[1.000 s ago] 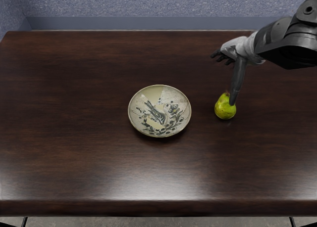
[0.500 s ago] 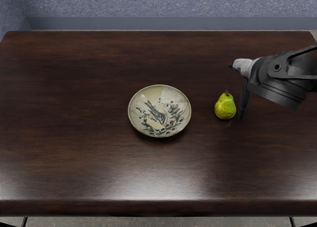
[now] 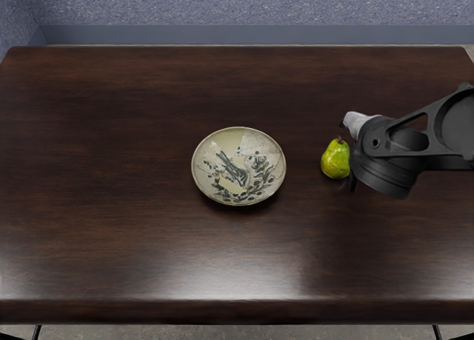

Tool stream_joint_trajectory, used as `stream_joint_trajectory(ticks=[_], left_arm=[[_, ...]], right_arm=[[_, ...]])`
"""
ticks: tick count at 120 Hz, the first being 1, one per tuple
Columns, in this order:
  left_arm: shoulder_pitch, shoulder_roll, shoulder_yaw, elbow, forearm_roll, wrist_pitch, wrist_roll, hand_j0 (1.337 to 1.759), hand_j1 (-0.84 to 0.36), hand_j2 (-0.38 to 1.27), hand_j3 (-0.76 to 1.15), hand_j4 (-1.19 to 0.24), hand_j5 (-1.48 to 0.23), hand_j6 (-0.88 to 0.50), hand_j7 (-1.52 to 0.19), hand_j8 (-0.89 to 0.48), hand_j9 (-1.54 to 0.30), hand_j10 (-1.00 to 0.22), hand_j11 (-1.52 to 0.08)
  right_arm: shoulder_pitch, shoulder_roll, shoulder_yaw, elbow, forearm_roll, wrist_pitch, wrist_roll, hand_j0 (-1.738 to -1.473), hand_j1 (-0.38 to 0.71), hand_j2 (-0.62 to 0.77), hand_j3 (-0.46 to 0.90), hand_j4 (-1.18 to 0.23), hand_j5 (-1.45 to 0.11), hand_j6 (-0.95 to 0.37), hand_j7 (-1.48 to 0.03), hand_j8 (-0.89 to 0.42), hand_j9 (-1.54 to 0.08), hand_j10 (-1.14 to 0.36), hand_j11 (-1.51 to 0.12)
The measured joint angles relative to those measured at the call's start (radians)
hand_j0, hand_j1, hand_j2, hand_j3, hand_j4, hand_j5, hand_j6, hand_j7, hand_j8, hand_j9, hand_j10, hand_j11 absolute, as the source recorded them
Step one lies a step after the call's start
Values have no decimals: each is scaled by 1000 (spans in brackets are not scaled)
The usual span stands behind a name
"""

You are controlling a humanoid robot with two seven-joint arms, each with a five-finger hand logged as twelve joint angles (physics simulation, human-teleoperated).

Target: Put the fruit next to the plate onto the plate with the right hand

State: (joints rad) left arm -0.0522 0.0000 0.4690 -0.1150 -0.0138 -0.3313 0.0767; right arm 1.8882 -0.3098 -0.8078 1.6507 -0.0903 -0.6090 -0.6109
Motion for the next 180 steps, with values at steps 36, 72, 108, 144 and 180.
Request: stream_joint_trajectory(ticks=[36, 72, 108, 144, 180], left_arm=[[-11, 0, 0, 1, 0, 0, 0, 1658, 349, 0, 0, 0, 0, 0, 0, 0, 0, 0, 0], [-12, 0, 0, 0, 0, 0, 0, 1658, 349, 0, 0, 0, 0, 0, 0, 0, 0, 0, 0], [-12, 0, 0, 0, 0, 0, 0, 1658, 349, 0, 0, 0, 0, 0, 0, 0, 0, 0, 0], [-11, 0, -1, 0, 0, 0, 0, 1658, 349, 0, 0, 0, 0, 0, 0, 0, 0, 0, 0], [-11, 0, -1, 0, 0, 0, 0, 1658, 349, 0, 0, 0, 0, 0, 0, 0, 0, 0, 0]], right_arm=[[-27, 22, -14, -48, 0, -2, 0, -1658, -168, -30, 0, -152, -197, -152, -197, -152, -197, -152, -197], [-53, 50, -13, -103, 2, -2, 0, -1658, -170, -29, 0, -150, -195, -151, -195, -150, -195, -150, -195], [-103, 85, -9, -173, 1, -2, 0, -1658, -183, -27, 0, -139, -181, -140, -180, -140, -181, -139, -181], [-116, 118, -4, -192, 3, -2, 0, -1658, -191, -26, 0, -133, -172, -134, -172, -133, -172, -133, -172], [-137, 157, -4, -233, 5, -2, 0, -1658, -189, -26, 0, -134, -174, -135, -174, -134, -174, -134, -174]])
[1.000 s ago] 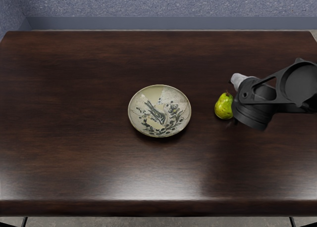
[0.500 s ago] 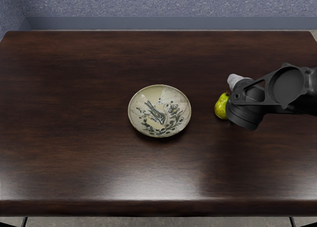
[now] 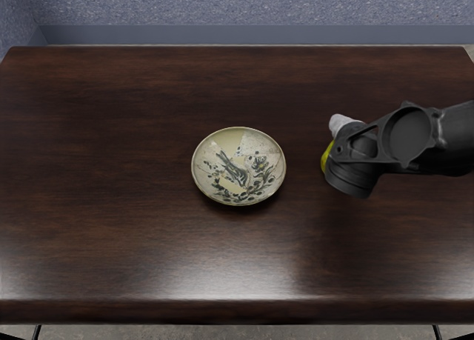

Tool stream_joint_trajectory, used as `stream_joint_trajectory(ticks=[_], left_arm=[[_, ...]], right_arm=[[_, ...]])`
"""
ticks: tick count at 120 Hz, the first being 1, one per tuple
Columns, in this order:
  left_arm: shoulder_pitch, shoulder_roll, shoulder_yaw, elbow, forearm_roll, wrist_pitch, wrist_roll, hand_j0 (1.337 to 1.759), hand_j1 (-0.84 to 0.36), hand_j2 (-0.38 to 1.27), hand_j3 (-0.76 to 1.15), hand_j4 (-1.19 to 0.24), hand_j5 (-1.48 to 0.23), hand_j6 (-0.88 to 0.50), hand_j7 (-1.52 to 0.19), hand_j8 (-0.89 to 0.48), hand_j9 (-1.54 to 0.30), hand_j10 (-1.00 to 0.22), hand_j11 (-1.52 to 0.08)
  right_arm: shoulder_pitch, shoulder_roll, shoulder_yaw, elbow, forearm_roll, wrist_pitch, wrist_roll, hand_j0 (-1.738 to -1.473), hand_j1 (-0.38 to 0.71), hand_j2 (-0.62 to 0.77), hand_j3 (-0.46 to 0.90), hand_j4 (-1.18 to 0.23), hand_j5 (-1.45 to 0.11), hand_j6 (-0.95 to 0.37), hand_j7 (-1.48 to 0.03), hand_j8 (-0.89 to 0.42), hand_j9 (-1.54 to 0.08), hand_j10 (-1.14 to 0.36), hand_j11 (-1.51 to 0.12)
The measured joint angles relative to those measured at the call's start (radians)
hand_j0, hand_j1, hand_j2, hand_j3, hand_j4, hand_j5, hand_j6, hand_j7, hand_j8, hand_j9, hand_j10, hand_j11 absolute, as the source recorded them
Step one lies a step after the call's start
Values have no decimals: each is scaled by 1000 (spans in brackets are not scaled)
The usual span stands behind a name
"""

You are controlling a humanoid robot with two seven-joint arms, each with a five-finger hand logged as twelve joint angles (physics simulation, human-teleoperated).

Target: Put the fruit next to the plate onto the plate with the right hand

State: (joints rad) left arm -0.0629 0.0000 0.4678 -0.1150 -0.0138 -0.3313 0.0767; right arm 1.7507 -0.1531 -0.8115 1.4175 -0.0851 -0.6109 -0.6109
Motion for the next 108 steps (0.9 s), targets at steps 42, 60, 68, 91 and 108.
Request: stream_joint_trajectory(ticks=[42, 60, 68, 91, 108], left_arm=[[-1, 0, 0, 0, 0, 0, 0, 1658, 349, 0, 0, 0, 0, 0, 0, 0, 0, 0, 0], [0, 0, 0, 0, 0, 0, 0, 1658, 349, 0, 0, 0, 0, 0, 0, 0, 0, 0, 0], [0, 0, 0, 0, 0, 0, 0, 1658, 349, 0, 0, 0, 0, 0, 0, 0, 0, 0, 0], [0, 0, 0, 0, 0, 0, 0, 1658, 349, 0, 0, 0, 0, 0, 0, 0, 0, 0, 0], [0, 0, 0, 0, 0, 0, 0, 1658, 349, 0, 0, 0, 0, 0, 0, 0, 0, 0, 0]], right_arm=[[-26, 7, 0, -29, 0, 0, 0, -1658, -99, -41, 0, -210, -272, -210, -271, -210, -272, -209, -272], [-31, 7, 0, -35, -1, 0, 0, -1658, -69, -46, 0, -235, -304, -235, -304, -235, -304, -235, -304], [-32, 12, 0, -37, 0, 0, 0, -1658, -59, -48, 0, -242, -314, -243, -314, -243, -314, -242, -314], [-38, 26, 0, -46, 0, 0, 0, -1658, -45, -50, 0, -254, -330, -255, -330, -255, -330, -254, -330], [-48, 28, 0, -58, 0, 0, 0, -1658, -41, -51, 0, -258, -335, -259, -335, -258, -335, -258, -335]])
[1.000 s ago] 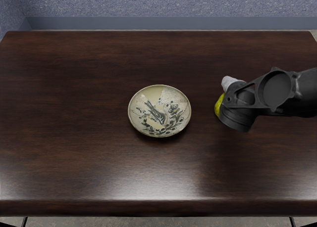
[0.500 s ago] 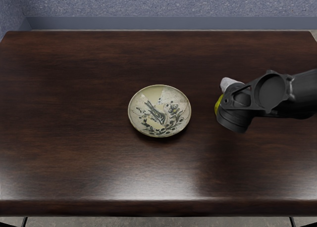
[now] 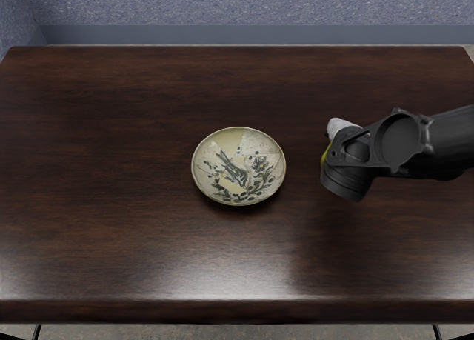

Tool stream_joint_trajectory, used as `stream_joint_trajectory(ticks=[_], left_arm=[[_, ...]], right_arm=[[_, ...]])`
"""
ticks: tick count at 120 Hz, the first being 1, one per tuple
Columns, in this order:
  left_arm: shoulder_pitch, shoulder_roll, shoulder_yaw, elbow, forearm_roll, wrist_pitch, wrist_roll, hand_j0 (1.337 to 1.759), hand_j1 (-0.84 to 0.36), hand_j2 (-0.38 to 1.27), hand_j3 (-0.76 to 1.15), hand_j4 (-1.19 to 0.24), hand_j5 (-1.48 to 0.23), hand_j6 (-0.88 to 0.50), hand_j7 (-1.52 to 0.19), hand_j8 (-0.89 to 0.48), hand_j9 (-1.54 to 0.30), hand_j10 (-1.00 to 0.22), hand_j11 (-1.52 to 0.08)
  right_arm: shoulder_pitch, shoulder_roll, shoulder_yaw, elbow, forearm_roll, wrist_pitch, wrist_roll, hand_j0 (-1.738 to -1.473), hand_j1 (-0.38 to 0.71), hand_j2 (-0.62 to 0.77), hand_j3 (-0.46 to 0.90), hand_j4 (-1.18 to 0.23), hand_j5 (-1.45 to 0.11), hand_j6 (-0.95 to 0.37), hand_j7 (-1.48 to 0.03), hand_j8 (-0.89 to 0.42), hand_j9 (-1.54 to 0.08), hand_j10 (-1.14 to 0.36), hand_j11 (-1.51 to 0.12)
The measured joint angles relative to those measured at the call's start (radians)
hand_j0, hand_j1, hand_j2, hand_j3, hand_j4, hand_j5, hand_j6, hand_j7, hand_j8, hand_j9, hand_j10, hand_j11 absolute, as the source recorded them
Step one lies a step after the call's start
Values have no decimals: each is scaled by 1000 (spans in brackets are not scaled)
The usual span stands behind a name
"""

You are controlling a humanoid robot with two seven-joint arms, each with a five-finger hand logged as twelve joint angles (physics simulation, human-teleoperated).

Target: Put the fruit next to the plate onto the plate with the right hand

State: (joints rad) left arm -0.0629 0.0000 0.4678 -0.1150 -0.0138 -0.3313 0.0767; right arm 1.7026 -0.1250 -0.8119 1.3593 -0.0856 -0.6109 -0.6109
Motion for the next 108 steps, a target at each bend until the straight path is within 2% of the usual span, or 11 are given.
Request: stream_joint_trajectory(ticks=[108], left_arm=[[0, 0, 0, 0, 0, 0, 0, 1658, 349, 0, 0, 0, 0, 0, 0, 0, 0, 0, 0]], right_arm=[[-35, 14, -2, -53, -5, 0, 0, -1658, 70, -63, -1, -358, -465, -359, -465, -358, -465, -358, -465]])
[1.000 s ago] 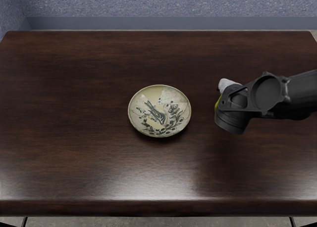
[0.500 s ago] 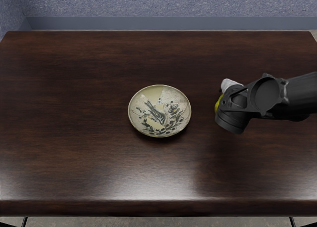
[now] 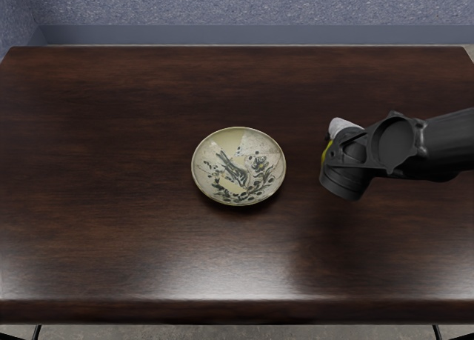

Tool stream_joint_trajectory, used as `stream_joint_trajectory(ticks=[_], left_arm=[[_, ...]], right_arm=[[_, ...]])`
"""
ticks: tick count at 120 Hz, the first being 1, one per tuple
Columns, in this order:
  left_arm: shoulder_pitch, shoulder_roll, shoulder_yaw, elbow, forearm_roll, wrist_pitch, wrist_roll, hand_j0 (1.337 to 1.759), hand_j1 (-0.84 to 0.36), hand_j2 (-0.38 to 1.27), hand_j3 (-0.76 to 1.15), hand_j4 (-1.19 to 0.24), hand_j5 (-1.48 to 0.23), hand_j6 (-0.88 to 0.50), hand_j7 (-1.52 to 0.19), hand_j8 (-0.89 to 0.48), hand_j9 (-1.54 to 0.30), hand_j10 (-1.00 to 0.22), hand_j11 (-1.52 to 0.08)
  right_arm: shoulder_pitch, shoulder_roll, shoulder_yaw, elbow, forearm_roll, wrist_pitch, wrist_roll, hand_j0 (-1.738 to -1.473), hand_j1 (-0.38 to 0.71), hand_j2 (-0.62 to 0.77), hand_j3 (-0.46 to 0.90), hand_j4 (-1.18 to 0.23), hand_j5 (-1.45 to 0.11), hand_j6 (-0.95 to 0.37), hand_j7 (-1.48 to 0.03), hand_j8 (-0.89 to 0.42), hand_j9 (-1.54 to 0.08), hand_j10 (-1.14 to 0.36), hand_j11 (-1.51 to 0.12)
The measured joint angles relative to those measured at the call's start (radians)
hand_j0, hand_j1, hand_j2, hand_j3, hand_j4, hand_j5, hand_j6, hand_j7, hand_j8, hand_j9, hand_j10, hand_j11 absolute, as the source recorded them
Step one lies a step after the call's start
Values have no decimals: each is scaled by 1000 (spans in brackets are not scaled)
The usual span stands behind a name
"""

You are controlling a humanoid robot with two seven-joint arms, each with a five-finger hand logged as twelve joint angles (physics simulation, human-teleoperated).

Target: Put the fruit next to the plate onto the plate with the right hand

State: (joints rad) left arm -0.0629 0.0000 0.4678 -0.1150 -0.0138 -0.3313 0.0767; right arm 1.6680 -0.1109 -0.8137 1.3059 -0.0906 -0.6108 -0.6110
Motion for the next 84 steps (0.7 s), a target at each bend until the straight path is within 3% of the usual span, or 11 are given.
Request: stream_joint_trajectory(ticks=[49, 84], left_arm=[[0, 0, 0, 0, 0, 0, 0, 1658, 349, 0, 0, 0, 0, 0, 0, 0, 0, 0, 0], [0, 0, 0, 0, 0, 0, 0, 1658, 349, 0, 0, 0, 0, 0, 0, 0, 0, 0, 0]], right_arm=[[-7, 1, 0, -5, -17, 0, 0, -1656, 116, 10, -2, -461, -536, -453, -555, -466, -536, -465, -535], [-12, 1, 1, -17, -12, 1, 0, -1655, 122, 85, -1, -494, -608, -491, -616, -463, -604, -499, -603]])
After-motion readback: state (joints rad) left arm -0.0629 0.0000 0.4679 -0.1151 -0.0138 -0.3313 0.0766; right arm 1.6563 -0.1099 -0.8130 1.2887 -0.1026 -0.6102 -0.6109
